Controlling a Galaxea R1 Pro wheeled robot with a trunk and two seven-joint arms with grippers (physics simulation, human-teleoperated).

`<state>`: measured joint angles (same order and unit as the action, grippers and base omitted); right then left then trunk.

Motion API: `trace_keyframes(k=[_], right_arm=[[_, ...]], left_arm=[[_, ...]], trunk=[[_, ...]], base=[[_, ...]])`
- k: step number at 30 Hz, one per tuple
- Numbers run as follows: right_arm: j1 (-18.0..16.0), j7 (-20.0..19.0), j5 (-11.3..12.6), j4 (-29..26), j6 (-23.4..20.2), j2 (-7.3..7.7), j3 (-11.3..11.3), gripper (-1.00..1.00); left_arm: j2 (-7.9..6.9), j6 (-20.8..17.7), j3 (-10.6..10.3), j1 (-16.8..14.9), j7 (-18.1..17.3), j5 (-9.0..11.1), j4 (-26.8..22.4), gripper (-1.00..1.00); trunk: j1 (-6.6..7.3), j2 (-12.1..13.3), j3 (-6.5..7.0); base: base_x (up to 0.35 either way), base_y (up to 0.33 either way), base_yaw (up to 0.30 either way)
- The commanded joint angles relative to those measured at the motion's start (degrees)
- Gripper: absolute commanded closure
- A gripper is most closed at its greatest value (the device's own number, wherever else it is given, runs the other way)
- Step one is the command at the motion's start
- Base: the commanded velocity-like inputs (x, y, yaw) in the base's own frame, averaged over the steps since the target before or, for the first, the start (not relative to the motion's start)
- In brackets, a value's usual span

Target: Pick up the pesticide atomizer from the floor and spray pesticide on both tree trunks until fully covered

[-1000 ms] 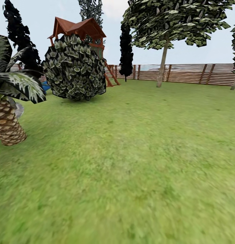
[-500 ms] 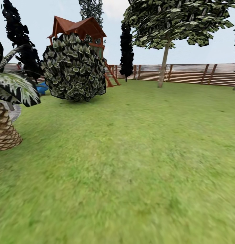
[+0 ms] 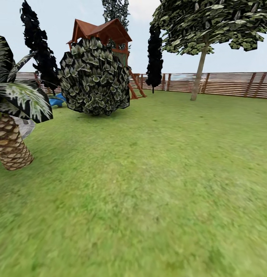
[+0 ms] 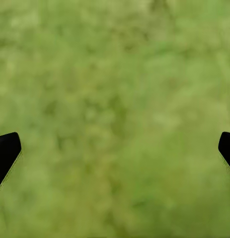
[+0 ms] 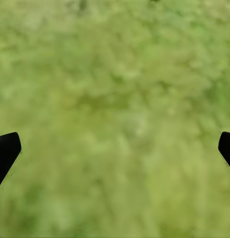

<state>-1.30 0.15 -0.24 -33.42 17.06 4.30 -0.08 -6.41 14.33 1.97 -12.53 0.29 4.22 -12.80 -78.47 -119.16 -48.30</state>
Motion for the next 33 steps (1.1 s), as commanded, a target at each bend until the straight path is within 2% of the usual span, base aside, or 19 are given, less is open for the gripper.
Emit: trace_keyframes(k=[1, 7, 33], right_arm=[[0.0, 0.0, 0.0, 0.0, 0.2, 0.01, 0.0, -1.00], [0.0, 0.0, 0.0, 0.0, 0.2, 0.01, 0.0, -1.00], [0.0, 0.0, 0.0, 0.1, 0.2, 0.01, 0.0, -1.00]], left_arm=[[0.00, 0.2, 0.0, 0.0, 0.0, 0.4, 0.0, -1.00], [0.02, 0.2, 0.0, 0.0, 0.0, 0.4, 0.1, -1.00], [0.08, 0.2, 0.0, 0.0, 0.0, 0.4, 0.1, -1.00]], trunk=[[-0.03, 0.0, -0.05], [-0.03, 0.0, -0.05], [-0.03, 0.0, -0.05]], base=[[0.338, 0.000, 0.179], [0.338, 0.000, 0.086], [0.338, 0.000, 0.002]])
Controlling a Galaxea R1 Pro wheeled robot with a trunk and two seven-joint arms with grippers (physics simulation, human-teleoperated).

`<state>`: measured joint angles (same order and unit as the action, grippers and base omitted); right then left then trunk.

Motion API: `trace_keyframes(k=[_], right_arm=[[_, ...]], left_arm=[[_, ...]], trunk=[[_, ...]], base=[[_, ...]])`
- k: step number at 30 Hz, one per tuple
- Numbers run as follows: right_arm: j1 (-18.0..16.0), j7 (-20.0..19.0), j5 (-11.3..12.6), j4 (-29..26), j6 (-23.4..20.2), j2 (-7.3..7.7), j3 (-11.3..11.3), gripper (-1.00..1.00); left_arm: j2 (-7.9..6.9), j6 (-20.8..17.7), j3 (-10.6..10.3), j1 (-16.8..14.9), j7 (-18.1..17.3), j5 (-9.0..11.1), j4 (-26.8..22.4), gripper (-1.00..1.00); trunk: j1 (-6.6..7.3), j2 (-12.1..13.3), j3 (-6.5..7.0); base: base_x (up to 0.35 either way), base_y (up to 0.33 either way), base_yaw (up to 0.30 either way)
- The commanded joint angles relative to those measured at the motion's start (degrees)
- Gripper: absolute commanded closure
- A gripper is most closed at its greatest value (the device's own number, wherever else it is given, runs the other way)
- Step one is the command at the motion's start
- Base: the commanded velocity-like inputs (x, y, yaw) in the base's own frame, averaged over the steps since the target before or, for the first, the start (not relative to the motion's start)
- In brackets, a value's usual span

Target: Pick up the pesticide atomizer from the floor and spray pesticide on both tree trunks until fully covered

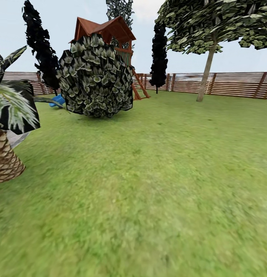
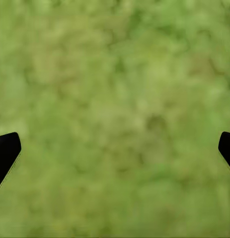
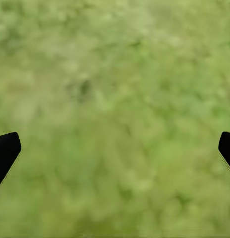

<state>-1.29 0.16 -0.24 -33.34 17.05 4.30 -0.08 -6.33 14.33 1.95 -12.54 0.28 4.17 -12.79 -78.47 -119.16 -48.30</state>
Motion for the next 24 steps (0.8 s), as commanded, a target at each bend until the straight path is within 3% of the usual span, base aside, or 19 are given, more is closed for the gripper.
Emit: trace_keyframes(k=[1, 11, 24], right_arm=[[0.0, 0.0, 0.0, 0.0, 0.2, 0.00, 0.0, -1.00], [0.0, 0.0, 0.0, 0.0, 0.2, 0.00, 0.0, -1.00], [0.0, 0.0, 0.0, 0.0, 0.2, 0.00, 0.0, -1.00]], left_arm=[[0.00, 0.2, 0.0, 0.0, 0.0, 0.4, 0.0, -1.00], [0.00, 0.2, 0.0, 0.0, 0.0, 0.4, 0.0, -1.00], [0.00, 0.2, 0.0, 0.0, 0.0, 0.4, 0.0, -1.00]], trunk=[[-0.03, 0.0, -0.05], [-0.03, 0.0, -0.05], [-0.03, 0.0, -0.05]], base=[[0.338, 0.000, 0.035], [0.338, 0.000, 0.128], [0.338, 0.000, 0.012]])
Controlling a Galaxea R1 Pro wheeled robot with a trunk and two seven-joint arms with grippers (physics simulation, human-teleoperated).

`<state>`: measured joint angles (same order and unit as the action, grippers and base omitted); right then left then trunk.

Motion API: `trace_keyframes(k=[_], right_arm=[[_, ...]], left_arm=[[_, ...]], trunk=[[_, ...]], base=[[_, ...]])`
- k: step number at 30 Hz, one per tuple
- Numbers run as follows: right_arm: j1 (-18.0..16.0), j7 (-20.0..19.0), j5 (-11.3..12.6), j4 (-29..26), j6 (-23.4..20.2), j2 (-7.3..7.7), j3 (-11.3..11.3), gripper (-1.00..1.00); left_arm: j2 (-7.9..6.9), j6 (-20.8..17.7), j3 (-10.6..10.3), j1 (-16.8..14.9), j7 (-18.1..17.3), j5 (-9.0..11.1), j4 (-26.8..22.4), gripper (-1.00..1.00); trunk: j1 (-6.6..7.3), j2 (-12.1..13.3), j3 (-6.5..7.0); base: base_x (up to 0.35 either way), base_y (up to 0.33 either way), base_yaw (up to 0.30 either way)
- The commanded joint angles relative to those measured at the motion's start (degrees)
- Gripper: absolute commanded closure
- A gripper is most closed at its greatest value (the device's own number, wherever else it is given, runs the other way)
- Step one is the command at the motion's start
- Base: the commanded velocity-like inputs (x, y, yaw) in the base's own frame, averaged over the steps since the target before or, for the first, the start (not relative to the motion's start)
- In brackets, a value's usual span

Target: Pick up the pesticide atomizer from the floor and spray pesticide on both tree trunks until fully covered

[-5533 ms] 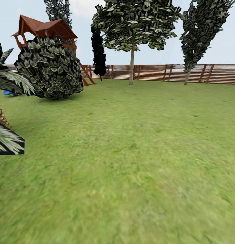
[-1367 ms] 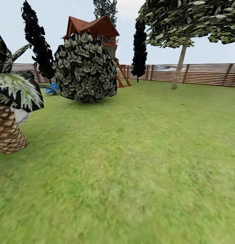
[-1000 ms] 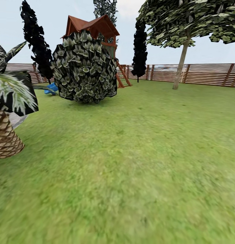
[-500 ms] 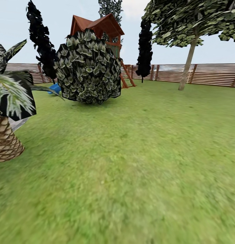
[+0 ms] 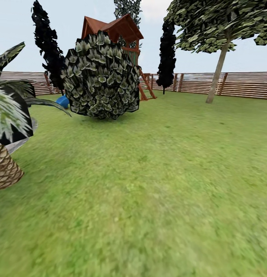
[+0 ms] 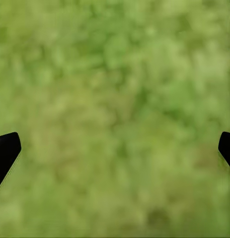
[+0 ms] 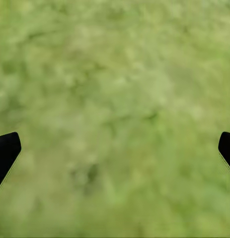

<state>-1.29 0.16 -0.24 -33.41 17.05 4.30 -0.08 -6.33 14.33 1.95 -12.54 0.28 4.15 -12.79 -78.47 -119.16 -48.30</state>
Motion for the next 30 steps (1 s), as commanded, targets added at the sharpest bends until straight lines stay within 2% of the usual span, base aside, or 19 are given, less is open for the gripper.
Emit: trace_keyframes(k=[1, 30], right_arm=[[0.0, 0.0, 0.0, 0.0, 0.2, 0.00, 0.0, -1.00], [0.0, 0.0, -0.1, 0.1, 0.2, 0.00, -0.1, -1.00]], left_arm=[[0.00, 0.2, 0.0, 0.0, 0.0, 0.4, 0.0, -1.00], [0.00, 0.2, 0.0, 0.0, 0.0, 0.4, 0.0, -1.00]], trunk=[[-0.03, 0.0, -0.05], [-0.03, 0.0, -0.05]], base=[[0.338, 0.000, 0.000], [0.338, 0.000, 0.000]])
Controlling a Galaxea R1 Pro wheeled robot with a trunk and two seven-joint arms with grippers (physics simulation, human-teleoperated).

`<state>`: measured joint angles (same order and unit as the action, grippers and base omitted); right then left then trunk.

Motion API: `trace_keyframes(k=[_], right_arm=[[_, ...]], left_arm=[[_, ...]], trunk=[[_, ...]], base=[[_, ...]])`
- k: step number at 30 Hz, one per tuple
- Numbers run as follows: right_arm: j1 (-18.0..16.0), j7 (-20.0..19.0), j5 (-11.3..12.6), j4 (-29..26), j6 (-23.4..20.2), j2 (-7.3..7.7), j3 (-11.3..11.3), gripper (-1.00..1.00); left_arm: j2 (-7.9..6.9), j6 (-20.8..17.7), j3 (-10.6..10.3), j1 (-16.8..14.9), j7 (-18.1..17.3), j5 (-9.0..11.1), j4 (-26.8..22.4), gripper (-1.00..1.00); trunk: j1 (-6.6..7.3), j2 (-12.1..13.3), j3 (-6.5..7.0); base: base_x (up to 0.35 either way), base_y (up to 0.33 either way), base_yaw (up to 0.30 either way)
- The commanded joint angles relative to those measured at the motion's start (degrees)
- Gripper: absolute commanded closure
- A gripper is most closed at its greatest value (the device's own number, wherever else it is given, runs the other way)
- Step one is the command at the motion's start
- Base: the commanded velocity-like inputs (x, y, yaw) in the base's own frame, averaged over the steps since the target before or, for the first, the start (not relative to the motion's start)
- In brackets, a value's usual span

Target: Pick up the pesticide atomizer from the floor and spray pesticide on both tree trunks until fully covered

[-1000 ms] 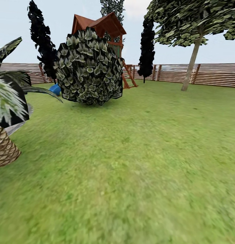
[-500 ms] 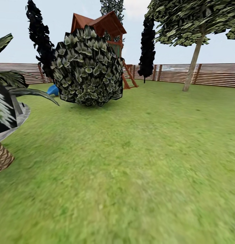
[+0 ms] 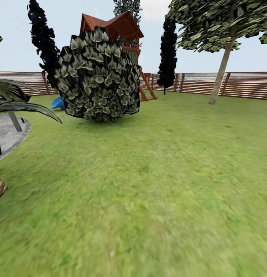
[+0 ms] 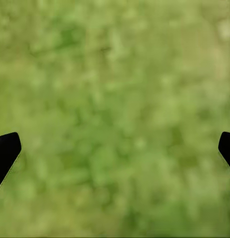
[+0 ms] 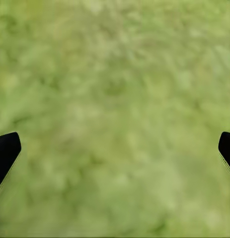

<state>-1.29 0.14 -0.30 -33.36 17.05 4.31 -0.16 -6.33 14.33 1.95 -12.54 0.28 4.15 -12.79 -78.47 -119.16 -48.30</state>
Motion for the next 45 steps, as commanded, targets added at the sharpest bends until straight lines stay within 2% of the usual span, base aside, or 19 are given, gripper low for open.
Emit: trace_keyframes(k=[1, 45], right_arm=[[0.0, 0.0, 0.0, 0.0, 0.2, 0.00, 0.0, -1.00], [0.0, 0.0, 0.0, 0.0, 0.2, 0.00, -0.2, -1.00]], left_arm=[[0.00, 0.2, 0.0, 0.0, 0.0, 0.4, 0.0, -1.00], [0.00, 0.2, 0.0, 0.0, 0.0, 0.4, 0.0, -1.00]], trunk=[[-0.03, 0.0, -0.05], [-0.03, 0.0, -0.05]], base=[[0.338, 0.000, 0.000], [0.338, 0.000, 0.000]])
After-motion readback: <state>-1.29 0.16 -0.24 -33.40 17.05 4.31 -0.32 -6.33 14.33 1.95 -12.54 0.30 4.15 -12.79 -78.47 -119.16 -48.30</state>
